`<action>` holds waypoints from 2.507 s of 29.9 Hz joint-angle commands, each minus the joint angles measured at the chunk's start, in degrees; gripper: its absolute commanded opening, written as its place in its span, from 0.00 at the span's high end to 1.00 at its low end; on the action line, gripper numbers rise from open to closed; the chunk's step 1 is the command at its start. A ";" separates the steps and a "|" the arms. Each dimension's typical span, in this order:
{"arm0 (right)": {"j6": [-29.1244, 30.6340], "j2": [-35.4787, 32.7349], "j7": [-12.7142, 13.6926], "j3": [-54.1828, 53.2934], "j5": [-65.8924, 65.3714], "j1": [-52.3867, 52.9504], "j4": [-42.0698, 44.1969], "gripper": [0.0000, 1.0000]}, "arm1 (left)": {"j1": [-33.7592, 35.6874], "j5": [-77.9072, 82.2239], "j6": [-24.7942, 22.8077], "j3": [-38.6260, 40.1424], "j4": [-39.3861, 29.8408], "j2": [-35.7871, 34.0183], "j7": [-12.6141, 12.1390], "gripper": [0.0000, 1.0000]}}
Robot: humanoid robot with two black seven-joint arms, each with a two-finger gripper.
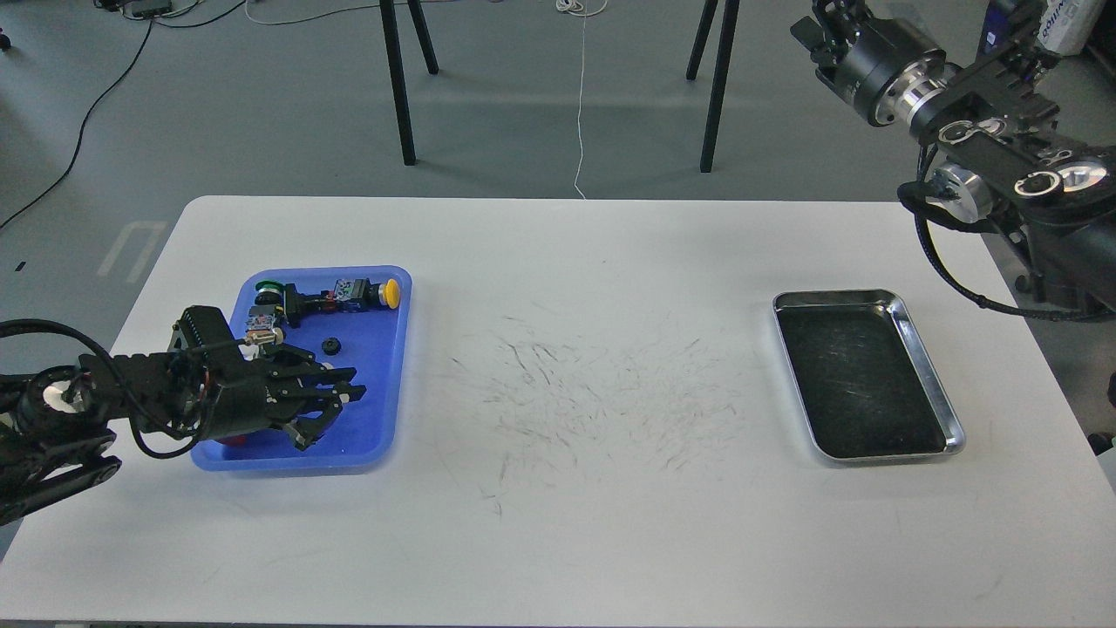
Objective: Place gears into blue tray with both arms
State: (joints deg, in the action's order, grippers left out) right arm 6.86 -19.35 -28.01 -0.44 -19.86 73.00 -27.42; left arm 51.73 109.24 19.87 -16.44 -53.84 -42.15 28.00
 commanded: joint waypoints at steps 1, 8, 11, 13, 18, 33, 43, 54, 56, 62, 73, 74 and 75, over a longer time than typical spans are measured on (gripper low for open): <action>0.00 0.01 0.01 -0.09 0.00 0.04 0.00 0.03 | 0.04 0.53 -0.01 0.00 0.58 0.05 0.00 0.76; 0.00 0.10 0.01 -1.05 0.09 -2.77 0.00 0.03 | -0.05 0.45 -0.09 0.00 0.66 0.14 0.00 0.62; -0.09 0.19 0.01 -1.23 0.09 -3.65 -0.09 0.03 | -0.13 0.45 -0.09 0.00 0.66 0.05 0.00 0.50; -0.18 0.27 0.01 -1.31 0.09 -4.53 -0.09 0.03 | -0.13 0.36 -0.09 -0.08 0.67 0.05 0.00 0.41; -0.18 0.19 0.01 -2.19 0.09 -6.11 -0.09 0.03 | 0.57 -0.17 -0.09 0.00 0.66 -0.21 0.00 0.37; -0.27 0.19 0.01 -4.56 0.09 -9.19 -1.49 0.02 | 5.22 -10.61 -1.76 0.79 1.10 -1.18 0.00 0.23; -0.35 0.10 0.01 -5.62 0.17 -11.91 -1.23 0.01 | 7.68 -28.55 -5.72 3.17 2.42 -0.30 0.00 0.01; -0.18 0.01 0.01 -9.22 0.17 -14.72 -1.14 0.01 | 7.95 -39.88 -7.74 9.48 4.44 4.79 0.00 0.01; -0.18 0.10 0.01 -9.66 0.17 -15.51 -1.32 0.01 | 7.78 -43.22 -8.27 11.24 4.53 5.59 0.00 0.01; -0.18 0.10 0.01 -13.35 0.17 -18.59 -1.49 0.01 | 7.78 -56.66 -11.86 14.24 8.39 9.36 0.00 0.01; -0.09 0.71 0.01 -16.08 9.65 -22.20 -1.93 0.01 | 6.99 -78.90 -13.63 19.68 10.68 17.01 0.00 0.01; -0.09 0.71 0.01 -16.17 10.28 -22.20 -1.93 0.01 | 6.90 -80.31 -13.63 20.21 10.68 17.54 0.00 0.01; -0.09 0.89 0.01 -16.26 10.72 -22.28 -1.93 0.01 | 6.72 -81.63 -13.72 20.74 10.68 18.24 0.00 0.01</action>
State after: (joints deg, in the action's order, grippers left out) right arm 6.74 -18.68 -27.99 -16.63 -11.64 51.04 -29.31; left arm 58.84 31.99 6.31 2.71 -43.15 -25.51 28.00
